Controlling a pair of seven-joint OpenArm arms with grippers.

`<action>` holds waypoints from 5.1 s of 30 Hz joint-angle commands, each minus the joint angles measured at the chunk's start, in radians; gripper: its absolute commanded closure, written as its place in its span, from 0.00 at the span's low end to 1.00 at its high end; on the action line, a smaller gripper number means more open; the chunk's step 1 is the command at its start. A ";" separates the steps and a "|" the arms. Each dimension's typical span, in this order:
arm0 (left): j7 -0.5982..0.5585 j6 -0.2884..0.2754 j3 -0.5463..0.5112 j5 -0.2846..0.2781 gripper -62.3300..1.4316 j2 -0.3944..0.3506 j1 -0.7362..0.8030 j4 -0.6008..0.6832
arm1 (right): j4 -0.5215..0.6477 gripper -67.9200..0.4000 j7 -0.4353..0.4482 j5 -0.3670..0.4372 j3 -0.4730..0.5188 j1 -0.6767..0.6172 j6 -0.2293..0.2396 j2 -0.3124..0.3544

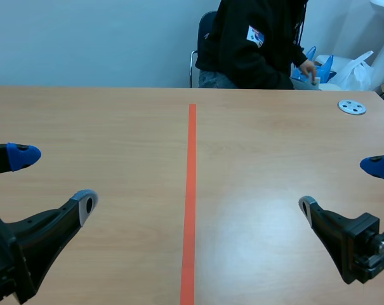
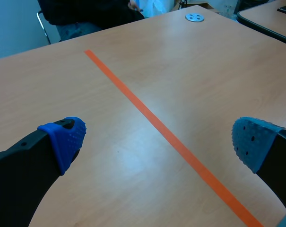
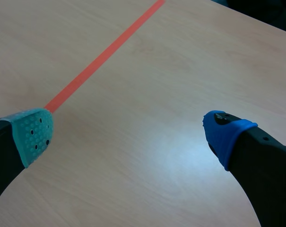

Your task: Sort the leaf by its shape. The table is split by an orange tape line. A compound leaf with several leaflets goes to the left side, a simple leaf with one blade goes to the right side. Return to the home posture when a red brick is placed on the table.

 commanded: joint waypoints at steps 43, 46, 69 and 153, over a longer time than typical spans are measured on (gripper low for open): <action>-0.014 -0.001 0.003 -0.006 0.00 0.021 0.000 0.007 | 0.019 0.00 0.010 0.006 0.001 0.011 -0.004 0.000; -0.014 -0.001 0.003 -0.006 0.00 0.021 0.000 0.007 | 0.019 0.00 0.010 0.006 0.001 0.011 -0.004 0.000; -0.014 -0.001 0.003 -0.006 0.00 0.021 0.000 0.007 | 0.019 0.00 0.010 0.006 0.001 0.011 -0.004 0.000; -0.217 0.093 0.722 0.316 0.07 0.325 -0.880 -1.001 | 0.019 0.00 0.011 0.006 0.001 0.011 -0.004 0.000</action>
